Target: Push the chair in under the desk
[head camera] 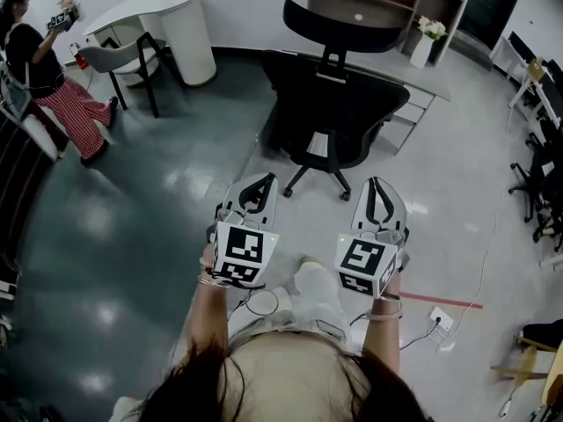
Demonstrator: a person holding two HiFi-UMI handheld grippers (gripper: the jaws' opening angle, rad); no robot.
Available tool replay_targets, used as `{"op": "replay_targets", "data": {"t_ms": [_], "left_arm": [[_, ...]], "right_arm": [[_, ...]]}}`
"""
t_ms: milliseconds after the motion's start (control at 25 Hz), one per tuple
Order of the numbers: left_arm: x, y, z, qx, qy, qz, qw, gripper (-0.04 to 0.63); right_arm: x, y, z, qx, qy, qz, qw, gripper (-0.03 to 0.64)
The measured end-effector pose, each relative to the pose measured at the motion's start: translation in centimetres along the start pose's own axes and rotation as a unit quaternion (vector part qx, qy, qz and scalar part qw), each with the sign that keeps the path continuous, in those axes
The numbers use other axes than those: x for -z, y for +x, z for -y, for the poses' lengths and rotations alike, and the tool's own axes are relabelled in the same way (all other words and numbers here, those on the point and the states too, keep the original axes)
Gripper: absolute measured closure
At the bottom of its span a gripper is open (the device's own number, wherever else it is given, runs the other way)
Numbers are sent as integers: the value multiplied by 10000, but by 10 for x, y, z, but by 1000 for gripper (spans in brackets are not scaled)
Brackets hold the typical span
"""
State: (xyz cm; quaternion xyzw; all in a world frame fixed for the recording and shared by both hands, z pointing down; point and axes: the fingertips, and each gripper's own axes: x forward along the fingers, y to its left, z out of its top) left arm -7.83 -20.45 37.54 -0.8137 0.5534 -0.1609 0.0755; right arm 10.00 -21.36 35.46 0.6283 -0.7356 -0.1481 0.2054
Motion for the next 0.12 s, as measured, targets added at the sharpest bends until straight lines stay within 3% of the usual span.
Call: {"op": "replay_targets", "data": {"t_ms": [120], "left_arm": [[-1,6,-2,-47,-37,-15,10000,581]], "right_arm": [[1,6,0,-48,-55,4,10000,586]]}}
